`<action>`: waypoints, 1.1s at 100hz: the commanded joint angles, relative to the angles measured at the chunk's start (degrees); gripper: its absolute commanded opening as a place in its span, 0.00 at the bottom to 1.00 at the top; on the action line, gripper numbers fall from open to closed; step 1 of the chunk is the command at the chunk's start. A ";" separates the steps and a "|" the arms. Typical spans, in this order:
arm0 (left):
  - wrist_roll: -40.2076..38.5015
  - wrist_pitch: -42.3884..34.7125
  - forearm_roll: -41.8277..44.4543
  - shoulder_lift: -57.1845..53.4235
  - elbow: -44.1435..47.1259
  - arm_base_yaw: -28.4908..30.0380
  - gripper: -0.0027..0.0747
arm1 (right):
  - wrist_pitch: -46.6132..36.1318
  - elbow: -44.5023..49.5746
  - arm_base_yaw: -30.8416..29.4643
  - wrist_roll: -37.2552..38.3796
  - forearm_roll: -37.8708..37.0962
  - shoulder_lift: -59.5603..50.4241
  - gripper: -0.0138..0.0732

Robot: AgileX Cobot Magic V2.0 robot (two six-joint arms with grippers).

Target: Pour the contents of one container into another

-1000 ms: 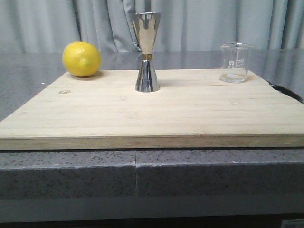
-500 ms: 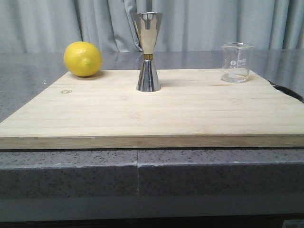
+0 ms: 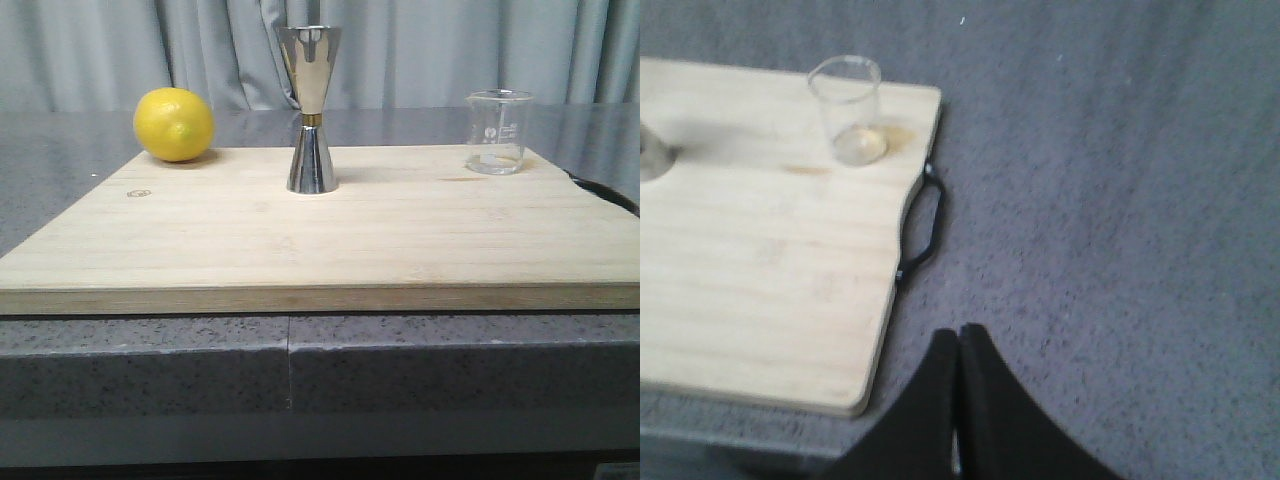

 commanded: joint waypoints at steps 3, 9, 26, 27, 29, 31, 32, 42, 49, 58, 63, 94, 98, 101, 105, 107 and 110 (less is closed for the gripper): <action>0.01 -4.95 -0.37 -1.22 1.18 -0.39 0.01 | -17.93 7.25 -3.31 -0.13 0.88 -5.84 0.08; 0.01 -4.95 -0.37 -1.22 1.18 -0.39 0.01 | -26.16 14.32 -4.68 -0.13 2.25 -9.48 0.08; 0.01 -4.95 -0.37 -1.22 1.18 -0.39 0.01 | -44.97 31.46 -5.73 -0.13 5.06 -20.14 0.08; 0.01 -4.95 -0.37 -1.22 1.18 -0.39 0.01 | -45.44 32.06 -5.73 -0.13 5.06 -20.48 0.08; 0.01 -4.95 -0.37 -1.22 1.18 -0.39 0.01 | -46.79 33.80 -5.73 -0.13 5.06 -21.41 0.08; 0.01 -4.95 -0.37 -1.22 1.18 -0.39 0.01 | -48.08 35.39 -5.73 -0.13 5.06 -22.26 0.08; 0.01 -4.95 -0.37 -1.22 1.18 -0.39 0.01 | -48.48 36.38 -5.73 -0.13 5.16 -22.54 0.08; 0.01 -4.86 -0.37 -1.22 1.18 -0.39 0.01 | -52.78 41.99 -5.73 -0.13 5.15 -25.35 0.08; 0.01 -4.86 -0.37 -1.22 1.18 -0.39 0.01 | -51.07 42.08 -5.76 -0.13 4.88 -25.23 0.08; 0.01 -4.86 -0.37 -1.22 1.18 -0.39 0.01 | -51.83 42.53 -5.76 -0.13 4.78 -25.23 0.08; 0.01 -4.86 -0.37 -1.22 1.18 -0.39 0.01 | -51.95 42.53 -5.76 -0.13 4.78 -25.23 0.08; 0.01 -4.86 -0.37 -1.22 1.18 -0.39 0.01 | -51.95 42.53 -5.76 -0.13 4.78 -25.23 0.08; 0.01 -4.86 -0.37 -1.22 1.18 -0.39 0.01 | -51.95 42.53 -5.76 -0.13 4.78 -25.23 0.08; 0.01 -4.86 -0.37 -1.22 1.18 -0.39 0.01 | -51.95 42.53 -5.76 -0.13 4.78 -25.23 0.08; 0.01 -4.86 -0.37 -1.22 1.18 -0.39 0.01 | -51.95 42.53 -5.76 -0.13 4.78 -25.23 0.08; 0.01 -4.86 -0.37 -1.22 1.18 -0.39 0.01 | -51.95 42.53 -5.76 -0.13 4.78 -25.23 0.08; 0.01 -4.86 -0.37 -1.22 1.18 -0.39 0.01 | -51.95 42.53 -5.76 -0.13 4.78 -25.23 0.08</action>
